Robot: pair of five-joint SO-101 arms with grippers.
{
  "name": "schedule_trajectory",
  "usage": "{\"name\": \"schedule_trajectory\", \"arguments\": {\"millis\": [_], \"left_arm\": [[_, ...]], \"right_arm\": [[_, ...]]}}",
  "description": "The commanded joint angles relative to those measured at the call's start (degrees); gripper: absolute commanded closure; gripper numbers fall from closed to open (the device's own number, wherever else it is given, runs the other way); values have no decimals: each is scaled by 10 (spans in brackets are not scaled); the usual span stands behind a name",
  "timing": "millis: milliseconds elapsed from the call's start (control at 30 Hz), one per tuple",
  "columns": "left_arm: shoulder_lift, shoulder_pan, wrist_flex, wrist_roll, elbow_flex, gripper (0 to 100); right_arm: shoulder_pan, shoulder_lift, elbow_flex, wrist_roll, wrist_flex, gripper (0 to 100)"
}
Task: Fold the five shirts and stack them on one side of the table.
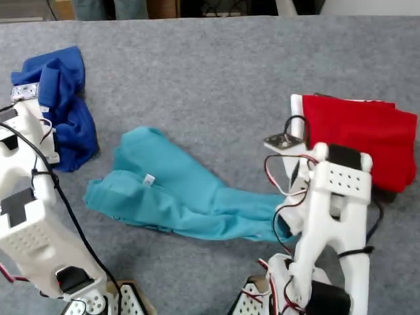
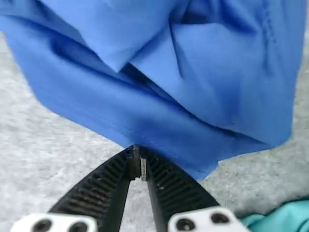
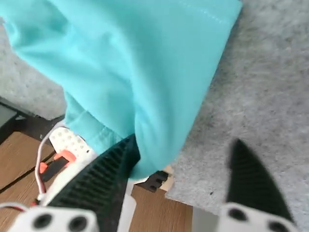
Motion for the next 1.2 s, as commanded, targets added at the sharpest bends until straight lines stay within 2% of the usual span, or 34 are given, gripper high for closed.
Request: {"name": "schedule_trajectory", "arguments": {"millis": [0, 133, 233, 333, 433, 500, 567, 700, 833, 967, 1067, 1167], "left_arm": [[16, 0, -2, 4, -41, 970], [55, 0, 14, 4, -77, 970], [83, 0, 33, 4, -109, 970], [107, 0, 59, 5, -143, 970], [122, 0, 87, 17, -175, 970], [124, 4, 108, 55, -195, 970], [112, 13, 142, 86, -224, 970], [59, 97, 178, 139, -247, 970], [24, 215, 169, 198, -245, 970], [57, 284, 135, 255, -210, 970], [101, 284, 90, 314, -184, 970], [131, 255, 65, 326, -177, 970]], "right_arm": [[14, -18, 0, 40, 7, 590], [7, -21, 0, 60, 8, 589], [-37, -55, 0, 102, 8, 589], [-119, -100, -3, 108, 7, 589], [-236, -127, 0, 73, 7, 589], [-302, -131, 0, 40, 7, 589], [-326, -131, 0, 25, 6, 589], [-307, -134, -3, 23, 6, 589], [-198, -131, -6, 8, -11, 589], [-142, -131, -7, -128, -48, 589], [-147, -131, 27, -243, -99, 589], [-153, -131, 95, -315, -185, 589]]}}
